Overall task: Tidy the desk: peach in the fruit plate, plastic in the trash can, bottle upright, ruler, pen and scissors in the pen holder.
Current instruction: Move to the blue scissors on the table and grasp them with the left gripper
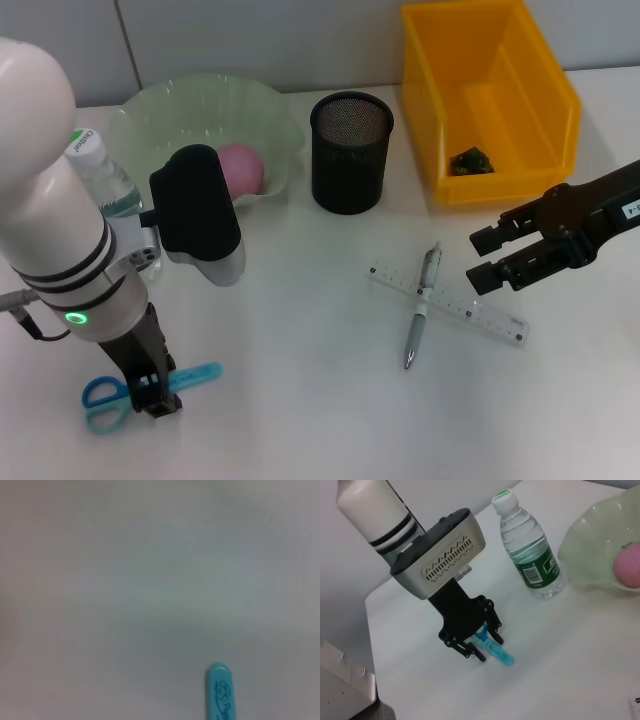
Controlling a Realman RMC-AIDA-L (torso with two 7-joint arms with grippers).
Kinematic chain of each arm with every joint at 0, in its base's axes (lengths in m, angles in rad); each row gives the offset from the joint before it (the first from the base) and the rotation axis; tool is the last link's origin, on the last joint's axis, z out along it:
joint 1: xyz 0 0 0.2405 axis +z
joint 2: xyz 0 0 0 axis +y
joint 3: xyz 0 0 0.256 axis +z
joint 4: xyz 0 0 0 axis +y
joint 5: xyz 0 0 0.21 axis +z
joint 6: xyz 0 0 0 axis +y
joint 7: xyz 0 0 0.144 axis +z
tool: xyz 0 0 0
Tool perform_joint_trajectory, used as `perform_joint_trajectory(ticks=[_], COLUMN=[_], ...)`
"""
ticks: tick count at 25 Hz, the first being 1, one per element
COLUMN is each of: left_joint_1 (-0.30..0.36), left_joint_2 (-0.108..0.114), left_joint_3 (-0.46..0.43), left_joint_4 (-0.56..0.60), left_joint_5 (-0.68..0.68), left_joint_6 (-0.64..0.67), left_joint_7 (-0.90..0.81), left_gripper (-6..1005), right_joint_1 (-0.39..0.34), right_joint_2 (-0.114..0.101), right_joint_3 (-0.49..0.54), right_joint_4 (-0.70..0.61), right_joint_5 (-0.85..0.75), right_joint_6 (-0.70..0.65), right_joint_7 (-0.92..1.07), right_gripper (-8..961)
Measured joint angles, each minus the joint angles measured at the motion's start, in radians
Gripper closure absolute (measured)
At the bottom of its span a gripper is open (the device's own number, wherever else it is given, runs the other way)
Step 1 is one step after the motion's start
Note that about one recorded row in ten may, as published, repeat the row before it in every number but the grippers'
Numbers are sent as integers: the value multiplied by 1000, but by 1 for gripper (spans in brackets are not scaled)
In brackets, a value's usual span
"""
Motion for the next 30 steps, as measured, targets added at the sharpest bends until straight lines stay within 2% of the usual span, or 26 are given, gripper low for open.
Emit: perform_joint_trajectory(ticks=[30], left_joint_1=[-22], left_joint_2=[-1], left_joint_3=[3], left_joint_4=[-36], left_joint_5=[7], left_joint_6=[-20], left_joint_7=[-4], left_gripper=[638], right_joint_1=[2], right_joint_2=[0], right_joint_3=[0], right_joint_4=[0], right_joint_5=[0], right_joint_6=[1], right_joint_7=[-1], right_gripper=[191])
